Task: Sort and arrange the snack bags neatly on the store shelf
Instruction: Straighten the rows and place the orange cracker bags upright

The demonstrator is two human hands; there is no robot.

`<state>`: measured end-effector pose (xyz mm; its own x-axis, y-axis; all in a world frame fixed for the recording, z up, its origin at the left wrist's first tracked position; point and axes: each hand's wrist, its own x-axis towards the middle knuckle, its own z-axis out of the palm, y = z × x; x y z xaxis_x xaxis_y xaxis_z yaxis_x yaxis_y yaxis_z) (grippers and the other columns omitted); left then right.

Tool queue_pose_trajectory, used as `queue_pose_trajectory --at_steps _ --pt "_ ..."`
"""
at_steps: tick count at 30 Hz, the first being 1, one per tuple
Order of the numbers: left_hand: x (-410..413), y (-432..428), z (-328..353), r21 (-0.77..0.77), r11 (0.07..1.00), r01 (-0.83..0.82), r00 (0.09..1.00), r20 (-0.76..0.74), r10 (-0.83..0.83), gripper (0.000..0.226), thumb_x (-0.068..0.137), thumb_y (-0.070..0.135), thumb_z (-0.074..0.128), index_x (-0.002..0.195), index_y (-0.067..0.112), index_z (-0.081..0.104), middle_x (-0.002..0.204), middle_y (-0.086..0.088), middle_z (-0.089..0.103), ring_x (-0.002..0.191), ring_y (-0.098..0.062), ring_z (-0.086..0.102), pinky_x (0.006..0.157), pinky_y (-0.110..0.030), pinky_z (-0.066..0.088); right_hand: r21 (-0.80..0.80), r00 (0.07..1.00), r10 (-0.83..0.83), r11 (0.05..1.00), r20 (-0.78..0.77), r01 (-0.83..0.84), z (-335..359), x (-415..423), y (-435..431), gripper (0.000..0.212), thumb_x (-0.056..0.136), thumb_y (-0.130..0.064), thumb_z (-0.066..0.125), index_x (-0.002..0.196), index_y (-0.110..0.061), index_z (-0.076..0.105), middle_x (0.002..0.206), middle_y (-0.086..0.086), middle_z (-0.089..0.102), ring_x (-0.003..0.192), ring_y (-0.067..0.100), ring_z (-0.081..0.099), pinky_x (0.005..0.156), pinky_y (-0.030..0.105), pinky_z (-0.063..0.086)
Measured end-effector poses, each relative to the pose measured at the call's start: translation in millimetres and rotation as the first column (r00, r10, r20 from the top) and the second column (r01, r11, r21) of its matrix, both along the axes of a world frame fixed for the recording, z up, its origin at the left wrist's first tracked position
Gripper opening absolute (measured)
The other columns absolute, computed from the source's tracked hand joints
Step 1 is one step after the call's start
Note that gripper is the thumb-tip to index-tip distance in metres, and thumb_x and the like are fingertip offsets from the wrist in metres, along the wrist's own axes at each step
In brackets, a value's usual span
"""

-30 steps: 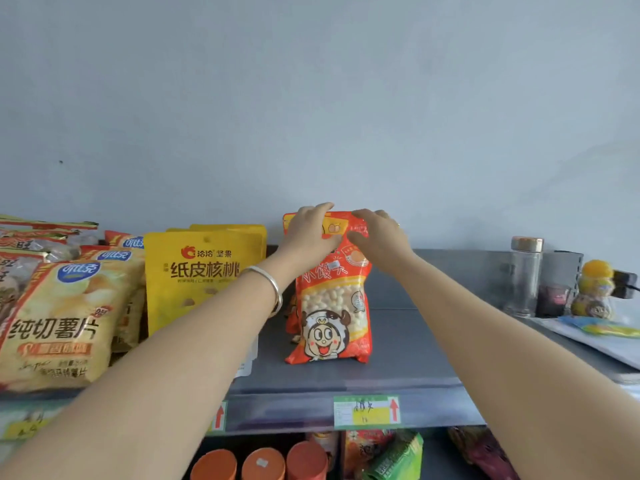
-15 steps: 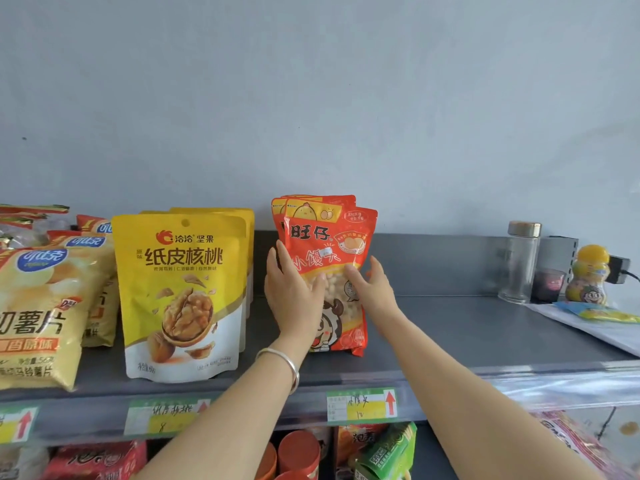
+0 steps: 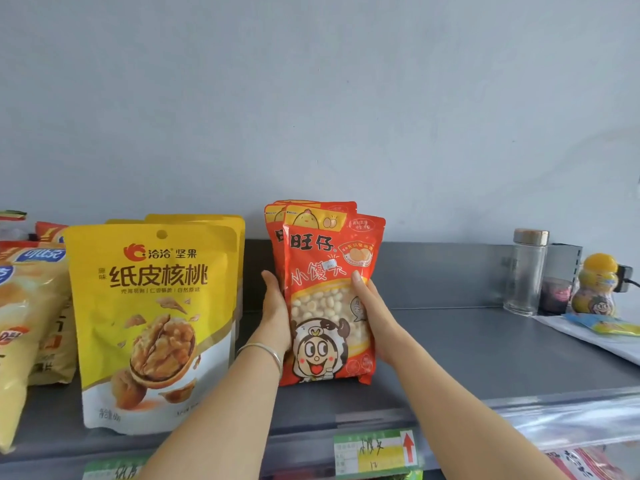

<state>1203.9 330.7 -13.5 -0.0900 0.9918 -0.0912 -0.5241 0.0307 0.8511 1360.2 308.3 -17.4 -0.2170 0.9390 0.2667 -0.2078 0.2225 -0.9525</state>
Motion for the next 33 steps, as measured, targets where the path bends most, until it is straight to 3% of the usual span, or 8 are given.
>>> queue_pose_trajectory --at_steps 4,10,15,17,22,26,28,33 --pt "0.6 3.4 3.5 0.047 0.989 0.142 0.988 0.046 -0.144 0.080 0.086 0.073 0.012 0.101 0.012 0.063 0.108 -0.011 0.065 0.089 -0.033 0.061 0.078 -0.043 0.046 0.030 1.000 0.019 0.999 -0.012 -0.019 -3.3 0.6 2.3 0.064 0.077 -0.060 0.060 0.130 -0.025 0.047 0.119 0.002 0.069 0.106 0.022 0.067 0.097 0.046 0.050" --pt "-2.4 3.6 -1.1 0.088 0.961 0.263 0.964 0.023 -0.266 0.079 0.089 0.070 0.017 0.119 0.009 0.058 0.124 -0.020 0.059 0.111 -0.036 0.056 0.102 -0.048 0.038 0.059 0.998 -0.055 0.997 0.000 0.055 -5.3 1.0 2.8 0.073 0.069 -0.064 0.062 0.128 -0.023 0.049 0.117 -0.002 0.069 0.104 0.017 0.068 0.097 0.043 0.051" --pt "1.6 -3.0 3.7 0.096 0.958 0.271 0.959 0.055 -0.277 0.074 0.092 0.066 0.019 0.113 0.008 0.060 0.118 -0.020 0.062 0.098 -0.034 0.063 0.082 -0.046 0.047 0.093 0.992 -0.125 0.988 0.024 0.122 -8.4 2.6 4.6 0.068 0.071 -0.069 0.063 0.123 -0.026 0.055 0.115 -0.003 0.070 0.105 0.018 0.067 0.100 0.047 0.048" --pt "2.5 -5.2 5.4 0.049 0.985 0.167 0.981 0.087 -0.170 0.076 0.091 0.067 0.019 0.112 0.007 0.061 0.115 -0.022 0.064 0.100 -0.037 0.062 0.087 -0.050 0.046 0.101 0.984 -0.174 0.980 0.046 0.168 -9.7 3.2 3.5 0.068 0.068 -0.074 0.062 0.119 -0.029 0.058 0.114 -0.005 0.070 0.105 0.016 0.067 0.100 0.047 0.048" --pt "1.8 -22.6 -0.4 0.195 0.955 -0.222 0.958 -0.140 0.251 0.057 0.096 0.056 0.024 0.132 0.019 0.048 0.121 -0.012 0.063 0.107 -0.030 0.061 0.100 -0.052 0.043 0.189 0.895 -0.406 0.908 0.184 0.373 -7.1 3.3 -6.6 0.077 0.066 -0.084 0.048 0.126 -0.035 0.052 0.119 -0.011 0.064 0.108 0.012 0.062 0.098 0.045 0.047" --pt "15.3 -53.6 -5.3 0.411 0.900 -0.145 0.865 -0.389 0.317 0.065 0.091 0.058 0.034 0.142 0.019 0.031 0.138 -0.008 0.049 0.125 -0.023 0.049 0.105 -0.050 0.039 0.294 0.801 -0.545 0.830 0.246 0.475 -4.2 1.5 -13.6 0.068 0.083 -0.071 0.046 0.139 -0.032 0.043 0.129 -0.009 0.051 0.111 0.010 0.053 0.089 0.035 0.042" --pt "19.7 -63.5 -5.6 0.420 0.902 -0.104 0.819 -0.479 0.317 0.072 0.091 0.052 0.042 0.149 0.021 0.013 0.147 -0.007 0.036 0.133 -0.023 0.038 0.110 -0.048 0.033 0.330 0.777 -0.571 0.811 0.264 0.483 -0.4 1.3 -17.1 0.065 0.086 -0.067 0.045 0.141 -0.032 0.040 0.121 -0.010 0.049 0.104 0.008 0.050 0.083 0.034 0.040" --pt "22.6 -76.6 -5.6 0.370 0.928 -0.043 0.782 -0.565 0.262 0.083 0.089 0.022 0.062 0.150 0.019 0.005 0.133 0.002 0.047 0.123 -0.015 0.046 0.101 -0.032 0.037 0.409 0.751 -0.558 0.814 0.353 0.412 -2.3 3.2 -27.2 0.050 0.088 -0.055 0.052 0.131 -0.031 0.042 0.114 -0.006 0.055 0.101 0.016 0.057 0.078 0.037 0.046"
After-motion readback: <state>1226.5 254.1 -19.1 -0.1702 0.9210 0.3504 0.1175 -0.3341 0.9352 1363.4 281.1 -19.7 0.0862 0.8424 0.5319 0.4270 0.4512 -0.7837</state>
